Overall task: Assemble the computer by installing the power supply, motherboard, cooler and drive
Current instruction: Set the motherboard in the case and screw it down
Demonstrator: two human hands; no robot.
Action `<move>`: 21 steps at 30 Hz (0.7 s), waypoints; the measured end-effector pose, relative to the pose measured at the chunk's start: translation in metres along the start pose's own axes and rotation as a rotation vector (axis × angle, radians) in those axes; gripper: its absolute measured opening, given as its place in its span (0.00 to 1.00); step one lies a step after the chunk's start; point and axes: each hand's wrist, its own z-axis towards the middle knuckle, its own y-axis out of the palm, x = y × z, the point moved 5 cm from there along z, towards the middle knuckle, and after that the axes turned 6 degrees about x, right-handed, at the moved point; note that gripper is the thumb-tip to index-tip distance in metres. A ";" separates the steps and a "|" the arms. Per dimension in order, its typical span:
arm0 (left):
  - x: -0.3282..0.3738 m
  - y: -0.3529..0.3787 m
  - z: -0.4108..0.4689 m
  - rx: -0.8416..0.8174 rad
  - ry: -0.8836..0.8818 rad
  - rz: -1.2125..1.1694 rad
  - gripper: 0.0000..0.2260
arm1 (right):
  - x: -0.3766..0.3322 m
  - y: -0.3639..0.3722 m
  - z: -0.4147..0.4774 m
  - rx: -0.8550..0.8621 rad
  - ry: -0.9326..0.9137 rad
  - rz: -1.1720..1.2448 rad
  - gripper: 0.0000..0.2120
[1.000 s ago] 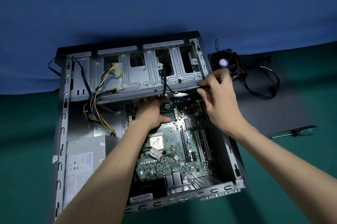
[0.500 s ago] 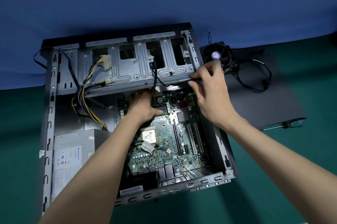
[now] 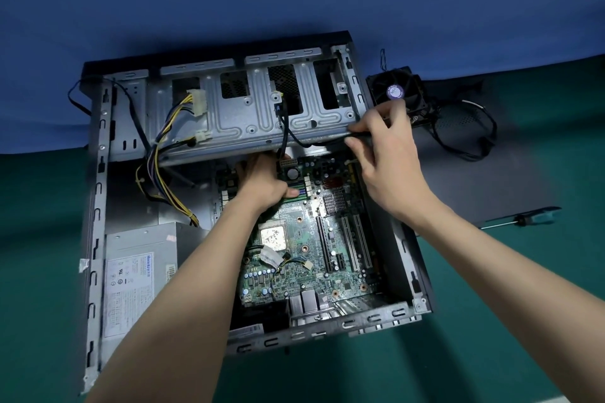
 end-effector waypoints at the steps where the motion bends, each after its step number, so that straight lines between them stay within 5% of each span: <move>1: -0.001 -0.003 -0.003 -0.014 0.021 0.036 0.37 | 0.000 0.000 0.000 -0.001 0.003 0.002 0.06; 4: -0.011 -0.019 -0.020 -0.004 0.064 0.321 0.45 | 0.001 0.000 0.001 -0.006 0.020 0.003 0.08; 7: -0.023 -0.033 -0.051 0.099 -0.124 0.498 0.48 | 0.000 -0.002 0.001 -0.009 0.020 -0.005 0.07; 11: -0.028 -0.030 -0.087 0.225 -0.305 0.313 0.36 | -0.003 -0.003 0.000 -0.015 0.023 -0.022 0.07; 21: -0.035 -0.029 -0.085 0.266 -0.377 0.453 0.20 | -0.002 -0.003 0.000 -0.021 0.030 -0.020 0.06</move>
